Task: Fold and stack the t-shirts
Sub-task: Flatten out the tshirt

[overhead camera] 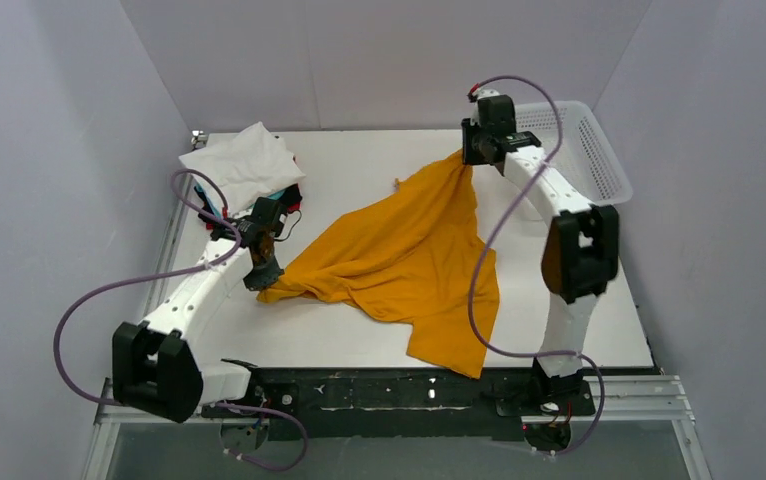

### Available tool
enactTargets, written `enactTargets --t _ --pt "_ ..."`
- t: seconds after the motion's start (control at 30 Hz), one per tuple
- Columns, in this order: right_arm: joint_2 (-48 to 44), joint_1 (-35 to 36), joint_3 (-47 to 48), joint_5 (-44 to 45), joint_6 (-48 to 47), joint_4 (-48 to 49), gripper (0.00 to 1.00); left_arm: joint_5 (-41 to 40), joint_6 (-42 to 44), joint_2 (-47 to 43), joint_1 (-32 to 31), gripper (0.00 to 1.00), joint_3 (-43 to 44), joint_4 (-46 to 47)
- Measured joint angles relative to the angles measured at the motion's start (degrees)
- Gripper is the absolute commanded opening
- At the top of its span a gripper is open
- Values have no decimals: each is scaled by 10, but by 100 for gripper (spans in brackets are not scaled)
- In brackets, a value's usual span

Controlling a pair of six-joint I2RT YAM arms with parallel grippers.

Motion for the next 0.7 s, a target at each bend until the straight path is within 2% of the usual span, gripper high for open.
enactTargets --t 0.03,0.13,0.17,0.23,0.33,0.4,0.5,0.63,0.7 --pt "90 -4 55 -8 1 -14 71 16 -8 41 12 0 -1 14" --pt "234 -7 190 -20 8 -86 79 31 -16 96 29 0 3 19" --pt "262 -7 211 -22 8 -92 81 36 -17 109 34 0 3 23" --pt "261 -3 202 -20 7 -125 82 43 -19 119 40 0 3 29" --pt "175 8 105 -10 10 -130 84 50 -20 111 40 0 3 33" --pt "51 25 -2 -3 23 -129 85 55 -20 99 40 0 -5 37" --pt "-89 55 -92 2 43 -121 83 60 -20 84 40 0 -20 40" --pt "-305 152 -269 -10 85 -121 79 70 -19 70 40 0 -40 46" --pt "-367 209 -340 -30 108 -136 77 74 -18 68 40 0 -43 48"
